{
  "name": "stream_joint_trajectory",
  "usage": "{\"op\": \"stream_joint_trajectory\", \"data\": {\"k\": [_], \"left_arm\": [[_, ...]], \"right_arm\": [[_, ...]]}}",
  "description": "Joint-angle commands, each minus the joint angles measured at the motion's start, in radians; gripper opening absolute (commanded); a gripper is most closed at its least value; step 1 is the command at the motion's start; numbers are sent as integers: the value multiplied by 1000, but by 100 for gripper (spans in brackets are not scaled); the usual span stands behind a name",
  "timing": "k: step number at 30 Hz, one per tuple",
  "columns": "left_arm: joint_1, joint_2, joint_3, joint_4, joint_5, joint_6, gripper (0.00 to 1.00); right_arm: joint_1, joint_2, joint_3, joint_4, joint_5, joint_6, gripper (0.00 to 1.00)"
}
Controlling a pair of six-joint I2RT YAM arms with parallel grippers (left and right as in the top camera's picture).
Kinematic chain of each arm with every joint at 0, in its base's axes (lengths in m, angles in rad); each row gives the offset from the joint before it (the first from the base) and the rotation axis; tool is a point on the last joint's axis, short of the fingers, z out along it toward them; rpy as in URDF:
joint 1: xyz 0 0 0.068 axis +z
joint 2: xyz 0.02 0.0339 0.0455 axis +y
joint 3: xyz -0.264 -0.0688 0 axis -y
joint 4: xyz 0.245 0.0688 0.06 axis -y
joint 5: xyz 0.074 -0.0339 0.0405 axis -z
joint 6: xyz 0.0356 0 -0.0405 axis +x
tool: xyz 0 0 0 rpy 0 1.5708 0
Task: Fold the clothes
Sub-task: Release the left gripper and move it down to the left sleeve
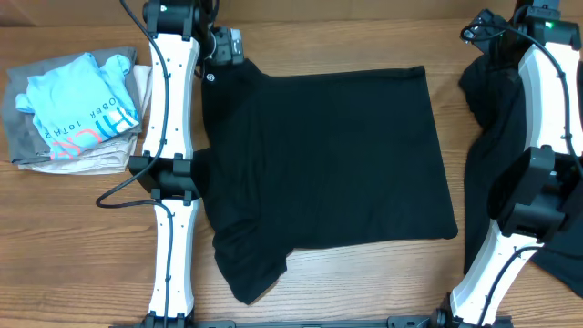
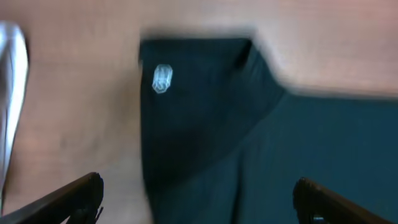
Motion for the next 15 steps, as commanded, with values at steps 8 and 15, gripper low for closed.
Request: {"op": "stream_joint_trajectory", "data": {"k": [8,15], "left_arm": [[-36,-267,4,-17,146,-12,100],[-78,-620,-245,-17,117,-31,100]], "right_arm": [[2,-14,20,5,-2,1,100],[2,-14,20,5,-2,1,100]]}}
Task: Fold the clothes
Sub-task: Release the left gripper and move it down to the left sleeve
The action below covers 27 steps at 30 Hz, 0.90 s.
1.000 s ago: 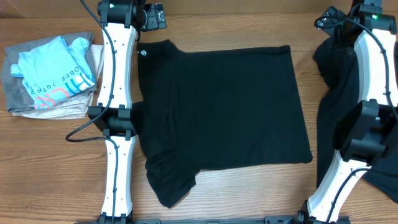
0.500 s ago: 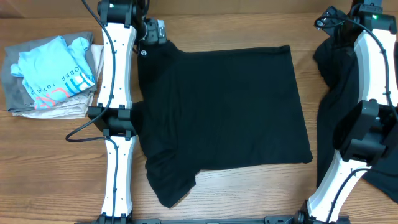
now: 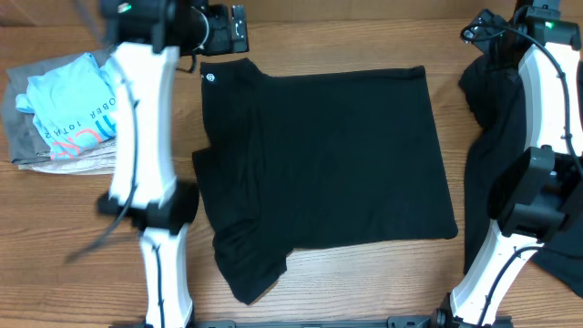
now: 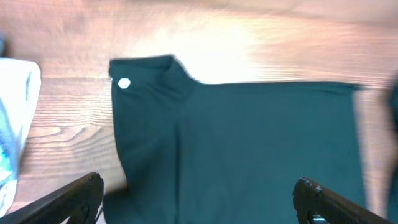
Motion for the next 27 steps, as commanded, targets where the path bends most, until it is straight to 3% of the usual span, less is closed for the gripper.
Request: {"op": "stream_joint_trajectory", "data": {"k": [1,7,11,13,14,17,18,22,27], "left_arm": [[-17,-222,-179,-7,-15,-29,100],[-15,-545,-702,-7,-217,-90,100],[-15,-666,-1040,16,-272,-129,100],[-15,-682,-1180,64,-270,-128,94],[-15,-682,-1253,99,-269,-125,79],[-14,-674,-1437,215,-266,-126,14],[-10,-671,-1497,264,-266,-126,9],[38,-663,-1648,444,-229,-126,18],[106,-657,-1792,612,-198,-122,55]], "right_arm": [[2,-14,20,5,-1,1,100],[2,-14,20,5,-1,1,100],[2,-14,20,5,-1,1,100],[2,-14,20,5,-1,1,100],[2,-14,20,5,-1,1,100],[2,-14,20,5,-1,1,100],[2,-14,20,5,-1,1,100],[2,-14,20,5,-1,1,100],[2,-14,20,5,-1,1,100]]}}
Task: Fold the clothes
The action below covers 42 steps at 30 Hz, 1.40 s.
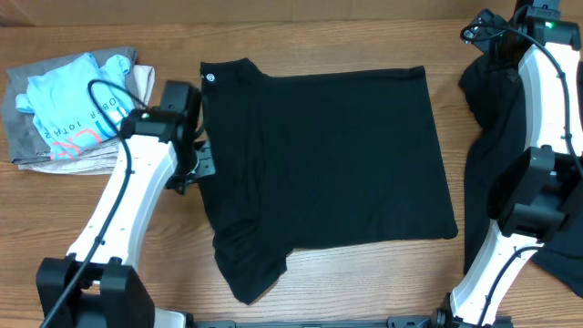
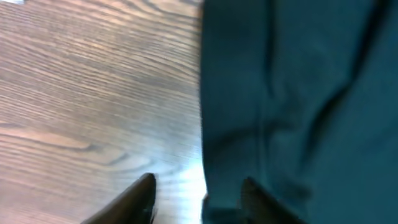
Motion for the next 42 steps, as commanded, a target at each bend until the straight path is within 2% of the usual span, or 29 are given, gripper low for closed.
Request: {"op": "stream_joint_trajectory", "data": {"k": [1,7,15,20,22,25,26,30,31,36,39,42], "left_arm": [[46,2,-95,72,30,-6,60],[94,63,-206,289,115,-6,62],[97,193,-218,431,151,-2,62],[97,250,-218,520,168,51,60],[97,252,-218,529,174,51,53],[97,252,-216,532,173,71,34],[97,252,-216,533,173,74,31],[103,251,-207,534,164,100,28],[107,252,-204,537,153,100,22],[126,252,-202,556,89,100,9],[136,252,-202,587,37,104,6],[137,252,-202,638,34,183,6]], "right_arm": [[2,-14,20,5,-1,1,100],[2,-14,20,5,-1,1,100],[2,-14,20,5,-1,1,100],[2,-14,20,5,-1,1,100],[2,-14,20,5,-1,1,100],[2,-14,20,5,-1,1,100],[2,-14,20,5,-1,1,100],[2,-14,20,5,-1,1,100],[2,-14,20,5,-1,1,100],[2,-14,20,5,-1,1,100],[2,-14,20,5,-1,1,100],[2,-14,20,5,-1,1,100]]}}
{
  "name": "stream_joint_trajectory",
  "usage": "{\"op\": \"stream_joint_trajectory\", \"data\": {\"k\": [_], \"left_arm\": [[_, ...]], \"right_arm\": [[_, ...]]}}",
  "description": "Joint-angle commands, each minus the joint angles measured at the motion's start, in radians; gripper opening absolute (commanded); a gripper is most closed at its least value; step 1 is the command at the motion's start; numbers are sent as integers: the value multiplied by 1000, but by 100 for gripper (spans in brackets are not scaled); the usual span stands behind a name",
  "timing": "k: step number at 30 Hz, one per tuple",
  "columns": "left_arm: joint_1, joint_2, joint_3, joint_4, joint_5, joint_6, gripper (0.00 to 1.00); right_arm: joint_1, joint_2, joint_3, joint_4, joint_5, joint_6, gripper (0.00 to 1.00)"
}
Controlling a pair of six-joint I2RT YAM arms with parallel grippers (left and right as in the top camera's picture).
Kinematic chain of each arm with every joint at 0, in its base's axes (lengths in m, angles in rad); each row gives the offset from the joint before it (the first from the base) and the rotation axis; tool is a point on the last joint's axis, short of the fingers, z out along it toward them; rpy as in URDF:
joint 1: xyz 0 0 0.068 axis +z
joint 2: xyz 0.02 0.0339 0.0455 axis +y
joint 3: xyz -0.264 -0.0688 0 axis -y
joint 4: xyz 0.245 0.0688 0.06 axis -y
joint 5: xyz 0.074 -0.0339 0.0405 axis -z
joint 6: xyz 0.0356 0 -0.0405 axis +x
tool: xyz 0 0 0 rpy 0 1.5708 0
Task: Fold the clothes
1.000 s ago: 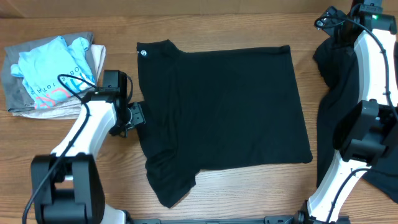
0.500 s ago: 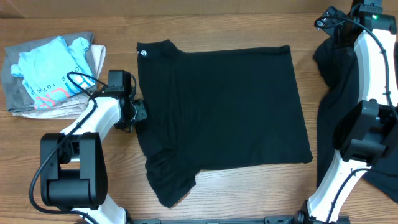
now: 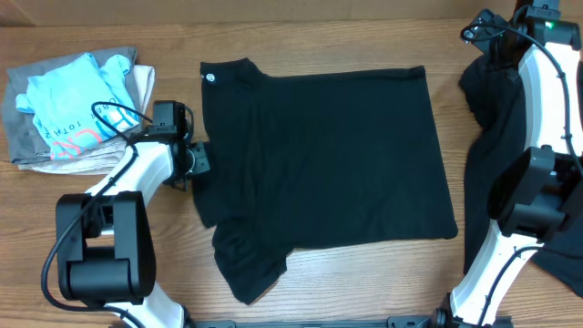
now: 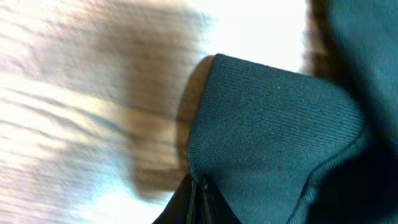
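A black T-shirt (image 3: 328, 155) lies spread flat in the middle of the table, a small white logo (image 3: 210, 76) at its far left corner and a rumpled sleeve at the near left. My left gripper (image 3: 195, 160) sits low at the shirt's left edge. In the left wrist view it (image 4: 198, 186) is shut on a raised fold of the dark fabric (image 4: 273, 124). The right arm (image 3: 547, 109) stands along the right side. Its gripper (image 3: 475, 28) is at the far right, too dark against the clothes to read.
A stack of folded clothes (image 3: 73, 114), light blue on top, lies at the far left. A heap of dark clothes (image 3: 487, 100) lies at the right under the right arm. The table's far edge runs just behind the shirt.
My left gripper, then open with its fingers either side of the shirt's left edge, is now shut on that edge. The left arm now sits lower and folded back toward the left.
The left gripper first hung open over the shirt's logo corner at the far left, then higher with the whole shirt below it. It was then open at the shirt's left edge, and now grips that edge. The shirt and right arm have stayed put.
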Motion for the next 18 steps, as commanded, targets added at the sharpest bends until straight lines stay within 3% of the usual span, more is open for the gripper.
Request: {"op": "stream_joint_trajectory", "data": {"k": [1,18], "left_arm": [[13,25,10,51,-64,102,6],[27,44,10,244,-248,119,6]], "right_arm": [[2,-14,20,5,-1,1,100],[2,-14,20,5,-1,1,100]]}}
